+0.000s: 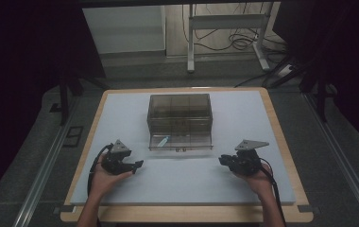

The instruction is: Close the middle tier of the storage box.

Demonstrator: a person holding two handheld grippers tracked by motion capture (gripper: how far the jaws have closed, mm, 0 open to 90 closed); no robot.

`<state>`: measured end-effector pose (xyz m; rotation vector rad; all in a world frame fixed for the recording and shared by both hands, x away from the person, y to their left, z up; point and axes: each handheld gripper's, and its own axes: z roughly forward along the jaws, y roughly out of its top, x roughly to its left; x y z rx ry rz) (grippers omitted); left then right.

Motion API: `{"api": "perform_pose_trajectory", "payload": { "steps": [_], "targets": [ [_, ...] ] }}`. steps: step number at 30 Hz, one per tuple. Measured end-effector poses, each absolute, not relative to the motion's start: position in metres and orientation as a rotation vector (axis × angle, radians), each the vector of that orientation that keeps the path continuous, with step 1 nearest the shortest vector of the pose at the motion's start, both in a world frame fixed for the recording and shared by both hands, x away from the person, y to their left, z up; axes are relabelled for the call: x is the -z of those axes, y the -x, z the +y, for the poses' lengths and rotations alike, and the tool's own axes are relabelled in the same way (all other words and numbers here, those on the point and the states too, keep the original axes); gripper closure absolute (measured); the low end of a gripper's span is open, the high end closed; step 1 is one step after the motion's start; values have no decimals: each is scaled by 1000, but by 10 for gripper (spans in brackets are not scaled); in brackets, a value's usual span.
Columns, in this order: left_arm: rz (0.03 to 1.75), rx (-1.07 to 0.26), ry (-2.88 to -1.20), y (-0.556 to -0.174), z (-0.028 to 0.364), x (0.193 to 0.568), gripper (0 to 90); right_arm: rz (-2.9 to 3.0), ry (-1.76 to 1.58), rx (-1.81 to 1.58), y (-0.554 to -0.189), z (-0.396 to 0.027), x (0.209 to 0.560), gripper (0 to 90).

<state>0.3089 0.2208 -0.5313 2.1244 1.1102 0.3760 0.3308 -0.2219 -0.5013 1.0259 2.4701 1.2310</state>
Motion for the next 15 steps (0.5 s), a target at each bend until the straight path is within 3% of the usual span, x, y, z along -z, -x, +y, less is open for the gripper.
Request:
{"api": "perform_pose_trajectory", "payload": {
  "steps": [5,15],
  "targets": [
    [1110,-379,-2123,-309,220,531,313,2496,-992,-1251,-330,-212,501,878],
    [1109,-379,-2132,-310,221,532,290,2521,-943,-1263,-330,-192,504,883]
  ]
}}
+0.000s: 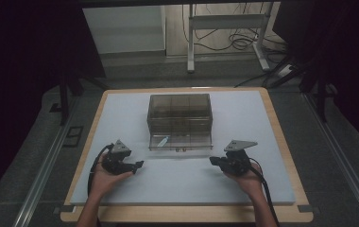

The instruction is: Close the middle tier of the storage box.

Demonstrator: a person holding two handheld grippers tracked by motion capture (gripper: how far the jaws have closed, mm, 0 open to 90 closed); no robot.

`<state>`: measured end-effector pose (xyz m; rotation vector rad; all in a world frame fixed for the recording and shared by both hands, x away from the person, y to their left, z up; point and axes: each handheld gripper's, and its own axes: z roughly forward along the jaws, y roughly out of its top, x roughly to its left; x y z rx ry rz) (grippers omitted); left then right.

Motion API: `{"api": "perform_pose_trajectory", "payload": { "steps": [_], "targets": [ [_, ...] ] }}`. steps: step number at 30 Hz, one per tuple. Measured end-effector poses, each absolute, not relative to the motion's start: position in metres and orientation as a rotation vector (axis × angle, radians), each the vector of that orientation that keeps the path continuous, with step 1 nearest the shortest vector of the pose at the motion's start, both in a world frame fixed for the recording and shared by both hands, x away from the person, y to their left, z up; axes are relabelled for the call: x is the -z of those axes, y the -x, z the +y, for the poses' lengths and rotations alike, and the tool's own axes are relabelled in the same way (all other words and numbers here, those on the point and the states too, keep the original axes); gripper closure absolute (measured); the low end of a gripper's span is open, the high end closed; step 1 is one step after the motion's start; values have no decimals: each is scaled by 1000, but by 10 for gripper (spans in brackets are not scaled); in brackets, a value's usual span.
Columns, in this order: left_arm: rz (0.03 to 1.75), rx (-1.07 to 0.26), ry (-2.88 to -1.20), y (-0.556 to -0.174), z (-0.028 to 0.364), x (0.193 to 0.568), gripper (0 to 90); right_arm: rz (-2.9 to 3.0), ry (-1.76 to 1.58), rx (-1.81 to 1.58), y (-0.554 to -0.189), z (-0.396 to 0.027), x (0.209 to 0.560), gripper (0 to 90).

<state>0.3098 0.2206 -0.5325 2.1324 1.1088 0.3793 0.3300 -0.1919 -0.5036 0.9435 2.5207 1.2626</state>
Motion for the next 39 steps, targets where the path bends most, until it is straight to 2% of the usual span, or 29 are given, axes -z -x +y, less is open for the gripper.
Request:
{"api": "perform_pose_trajectory", "payload": {
  "steps": [25,39],
  "targets": [
    [1118,-305,-2101,-312,220,533,216,2556,-931,-1236,-348,-142,511,884],
    [1112,-292,-2092,-312,222,531,223,2540,-953,-1220,-356,-124,507,885]
  ]
}}
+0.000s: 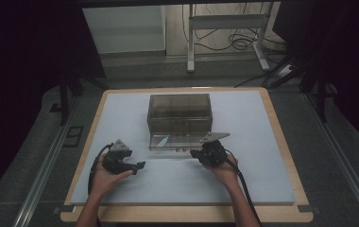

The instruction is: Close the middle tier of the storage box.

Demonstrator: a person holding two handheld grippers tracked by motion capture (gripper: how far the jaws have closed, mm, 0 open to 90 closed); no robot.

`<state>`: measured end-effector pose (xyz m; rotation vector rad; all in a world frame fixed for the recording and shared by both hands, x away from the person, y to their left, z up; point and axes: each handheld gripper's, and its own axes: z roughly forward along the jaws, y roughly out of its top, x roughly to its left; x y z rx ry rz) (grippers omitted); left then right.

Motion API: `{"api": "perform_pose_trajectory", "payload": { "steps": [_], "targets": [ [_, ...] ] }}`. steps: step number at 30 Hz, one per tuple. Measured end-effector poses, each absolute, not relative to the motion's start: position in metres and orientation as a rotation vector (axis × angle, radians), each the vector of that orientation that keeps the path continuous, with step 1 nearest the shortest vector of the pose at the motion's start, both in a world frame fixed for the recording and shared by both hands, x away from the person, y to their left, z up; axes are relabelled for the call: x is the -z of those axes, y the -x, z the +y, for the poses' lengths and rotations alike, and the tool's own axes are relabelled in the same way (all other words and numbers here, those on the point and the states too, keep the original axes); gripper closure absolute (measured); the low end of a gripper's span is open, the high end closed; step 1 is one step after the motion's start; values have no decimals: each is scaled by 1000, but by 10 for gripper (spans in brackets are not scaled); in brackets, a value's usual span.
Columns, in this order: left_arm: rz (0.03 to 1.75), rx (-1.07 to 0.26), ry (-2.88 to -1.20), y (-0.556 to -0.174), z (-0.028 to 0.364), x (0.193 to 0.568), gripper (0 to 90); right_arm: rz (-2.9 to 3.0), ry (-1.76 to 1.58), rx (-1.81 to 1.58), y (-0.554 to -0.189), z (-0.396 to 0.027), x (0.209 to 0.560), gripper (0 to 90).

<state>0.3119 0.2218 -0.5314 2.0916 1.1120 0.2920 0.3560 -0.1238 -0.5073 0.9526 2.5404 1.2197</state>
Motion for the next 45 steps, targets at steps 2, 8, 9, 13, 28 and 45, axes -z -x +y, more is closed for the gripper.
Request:
{"api": "perform_pose_trajectory", "payload": {
  "steps": [2,8,9,13,28,45],
  "targets": [
    [1105,-290,-2095,-312,222,532,223,2542,-952,-1219,-357,-122,507,884],
    [1108,-291,-2099,-313,222,532,227,2546,-956,-1207,-361,-119,510,885],
    [1107,-292,-2097,-313,222,532,227,2546,-956,-1207,-361,-119,510,885],
    [1105,-292,-2092,-313,221,532,226,2540,-955,-1204,-362,-118,510,885],
    [1093,-296,-2108,-313,220,532,226,2548,-955,-1204,-364,-116,513,885],
    [1082,-271,-2086,-311,220,530,230,2541,-949,-1209,-365,-116,512,885]
  ]
}}
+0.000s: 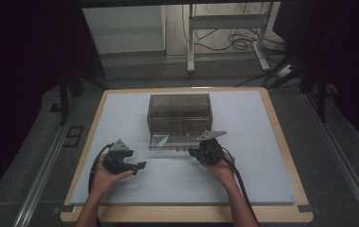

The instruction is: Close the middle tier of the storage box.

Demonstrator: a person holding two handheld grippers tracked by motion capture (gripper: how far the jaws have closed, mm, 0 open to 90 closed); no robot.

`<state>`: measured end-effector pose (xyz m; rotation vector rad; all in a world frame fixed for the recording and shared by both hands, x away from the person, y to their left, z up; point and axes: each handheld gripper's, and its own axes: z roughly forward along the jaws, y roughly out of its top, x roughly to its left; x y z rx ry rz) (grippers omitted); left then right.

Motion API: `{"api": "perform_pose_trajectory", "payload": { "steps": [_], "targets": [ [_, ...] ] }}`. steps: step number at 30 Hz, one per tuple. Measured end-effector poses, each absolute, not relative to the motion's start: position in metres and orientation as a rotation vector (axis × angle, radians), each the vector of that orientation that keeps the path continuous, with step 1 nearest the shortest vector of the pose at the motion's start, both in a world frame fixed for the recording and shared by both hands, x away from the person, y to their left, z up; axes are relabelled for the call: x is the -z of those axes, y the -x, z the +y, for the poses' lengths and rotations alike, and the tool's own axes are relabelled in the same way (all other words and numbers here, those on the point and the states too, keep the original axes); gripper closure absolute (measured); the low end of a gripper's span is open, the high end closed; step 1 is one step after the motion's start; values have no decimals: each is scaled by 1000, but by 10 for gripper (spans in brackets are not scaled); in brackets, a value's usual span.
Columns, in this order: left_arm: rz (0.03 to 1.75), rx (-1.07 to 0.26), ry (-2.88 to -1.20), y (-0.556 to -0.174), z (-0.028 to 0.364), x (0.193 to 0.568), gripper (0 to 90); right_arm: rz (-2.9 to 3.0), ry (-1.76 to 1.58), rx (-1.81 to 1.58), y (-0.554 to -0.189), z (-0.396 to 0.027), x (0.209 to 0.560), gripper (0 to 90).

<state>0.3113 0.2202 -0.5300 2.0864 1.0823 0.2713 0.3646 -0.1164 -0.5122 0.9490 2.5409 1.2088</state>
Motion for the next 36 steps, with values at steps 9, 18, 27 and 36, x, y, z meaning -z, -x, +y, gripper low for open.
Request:
{"api": "perform_pose_trajectory", "payload": {
  "steps": [9,18,27,36],
  "targets": [
    [1076,-271,-2092,-311,219,530,230,2523,-960,-1208,-368,-118,511,886],
    [1076,-276,-2093,-311,220,530,229,2509,-965,-1201,-369,-118,509,886],
    [1066,-280,-2114,-311,218,531,228,2508,-964,-1203,-370,-117,509,885],
    [1076,-282,-2111,-311,219,531,228,2495,-970,-1200,-372,-117,508,886]
  ]
}}
